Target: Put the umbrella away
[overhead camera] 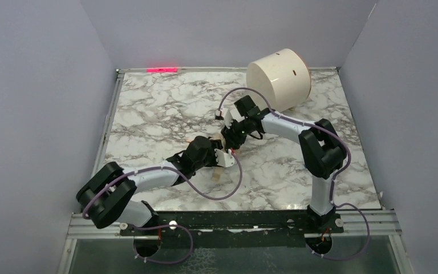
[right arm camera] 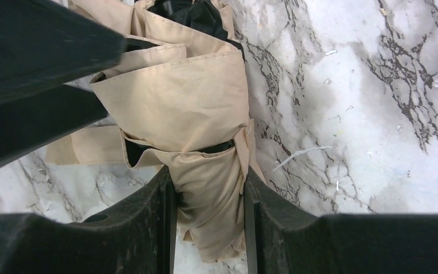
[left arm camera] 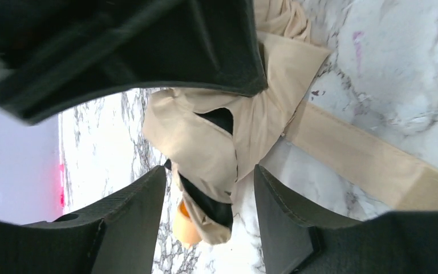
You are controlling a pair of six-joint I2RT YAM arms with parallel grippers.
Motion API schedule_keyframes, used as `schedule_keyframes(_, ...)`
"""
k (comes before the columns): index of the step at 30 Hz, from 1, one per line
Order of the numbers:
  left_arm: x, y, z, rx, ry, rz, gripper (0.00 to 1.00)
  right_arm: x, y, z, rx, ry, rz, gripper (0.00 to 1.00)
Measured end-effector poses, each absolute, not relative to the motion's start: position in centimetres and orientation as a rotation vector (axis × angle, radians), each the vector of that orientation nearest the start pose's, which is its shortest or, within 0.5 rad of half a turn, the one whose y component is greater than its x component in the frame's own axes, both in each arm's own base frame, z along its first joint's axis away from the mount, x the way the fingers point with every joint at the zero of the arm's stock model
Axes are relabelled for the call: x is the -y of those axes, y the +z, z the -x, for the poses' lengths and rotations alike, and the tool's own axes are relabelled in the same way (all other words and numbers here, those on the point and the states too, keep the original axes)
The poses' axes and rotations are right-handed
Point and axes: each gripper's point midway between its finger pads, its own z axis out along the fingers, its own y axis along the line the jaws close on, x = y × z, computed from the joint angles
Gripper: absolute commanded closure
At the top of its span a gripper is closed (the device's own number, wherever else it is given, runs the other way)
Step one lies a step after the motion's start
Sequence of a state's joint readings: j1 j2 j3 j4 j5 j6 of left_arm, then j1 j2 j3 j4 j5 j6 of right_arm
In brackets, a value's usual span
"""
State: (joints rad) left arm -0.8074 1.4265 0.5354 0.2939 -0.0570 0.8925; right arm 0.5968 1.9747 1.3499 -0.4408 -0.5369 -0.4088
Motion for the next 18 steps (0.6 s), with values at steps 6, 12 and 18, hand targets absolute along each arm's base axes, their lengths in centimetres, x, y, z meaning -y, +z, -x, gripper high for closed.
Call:
schedule_keyframes(6,23.9,11.3,-26.7,-1.443,-0.028,-1.462,0.32,-31.1,4.0,-32.3,-2.103,0.631,1.424,0.81)
schedule_keyframes(12,21.1,16.0,-25.0,-1.456,-0.078,-1.187,0.19,-31.8,3.9,-32.2,-1.976,0.44,1.466,0.82)
schedule_keyframes(18,16.6,18.8,-26.4,-1.502,-0.008,-0.862,0.14,-32.1,3.9,-31.7,-1.868,0.254,1.461,0.83)
